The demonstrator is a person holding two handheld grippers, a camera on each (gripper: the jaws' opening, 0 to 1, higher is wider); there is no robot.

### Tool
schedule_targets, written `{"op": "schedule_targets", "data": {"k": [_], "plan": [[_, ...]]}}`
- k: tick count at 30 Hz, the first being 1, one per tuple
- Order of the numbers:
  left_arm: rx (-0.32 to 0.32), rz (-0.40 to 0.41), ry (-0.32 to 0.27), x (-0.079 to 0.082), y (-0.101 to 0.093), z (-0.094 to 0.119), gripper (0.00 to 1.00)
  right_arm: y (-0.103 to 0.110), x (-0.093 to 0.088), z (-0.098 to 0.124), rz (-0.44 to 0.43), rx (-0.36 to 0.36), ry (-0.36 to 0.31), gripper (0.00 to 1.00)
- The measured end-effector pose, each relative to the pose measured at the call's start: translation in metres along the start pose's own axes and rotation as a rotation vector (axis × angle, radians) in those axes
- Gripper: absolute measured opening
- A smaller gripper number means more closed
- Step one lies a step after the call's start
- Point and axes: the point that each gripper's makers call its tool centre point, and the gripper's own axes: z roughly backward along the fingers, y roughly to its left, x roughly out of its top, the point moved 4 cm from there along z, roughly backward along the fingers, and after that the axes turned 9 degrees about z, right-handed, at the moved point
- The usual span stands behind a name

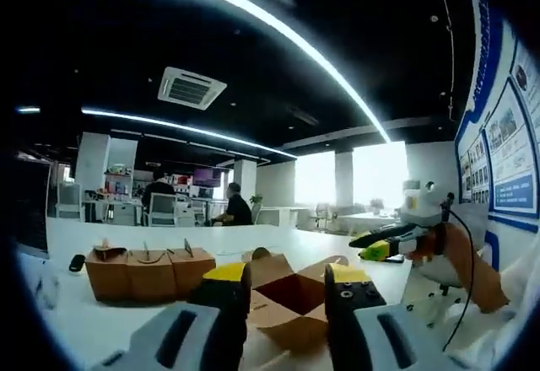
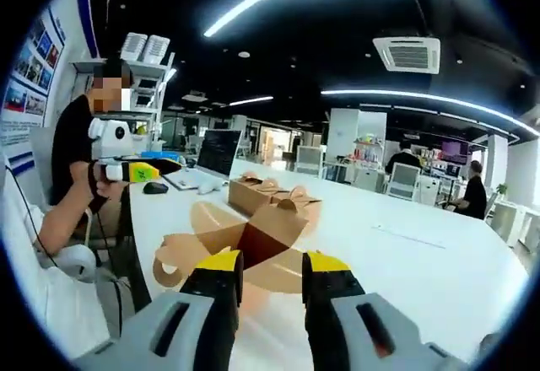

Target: Pick up one paper box from the group, open the paper box, and remove the item inside

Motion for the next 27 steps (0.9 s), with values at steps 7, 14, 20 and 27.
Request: {"op": "schedule_targets", "data": {"k": [7, 14, 20, 27], "plan": [[0.015, 0.082, 0.038, 0.004, 0.020, 0.025, 0.33, -0.003, 0.012, 0.013, -0.015, 0.005, -0.048, 0.29], [-0.001, 0.055, 0.076, 0.001, 0.016, 0.032, 0.36, -0.001, 0.009, 0.011, -0.020, 0.021, -0.035, 0.29], [0.002, 0.046, 0.073, 0.002, 0.016, 0.031, 0.36, -0.001, 0.010, 0.011, -0.021, 0.020, -0.039, 0.29], [0.003, 0.055, 0.069, -0.002, 0.018, 0.028, 0.36, 0.000, 0.009, 0.011, -0.014, 0.024, -0.034, 0.29]]}}
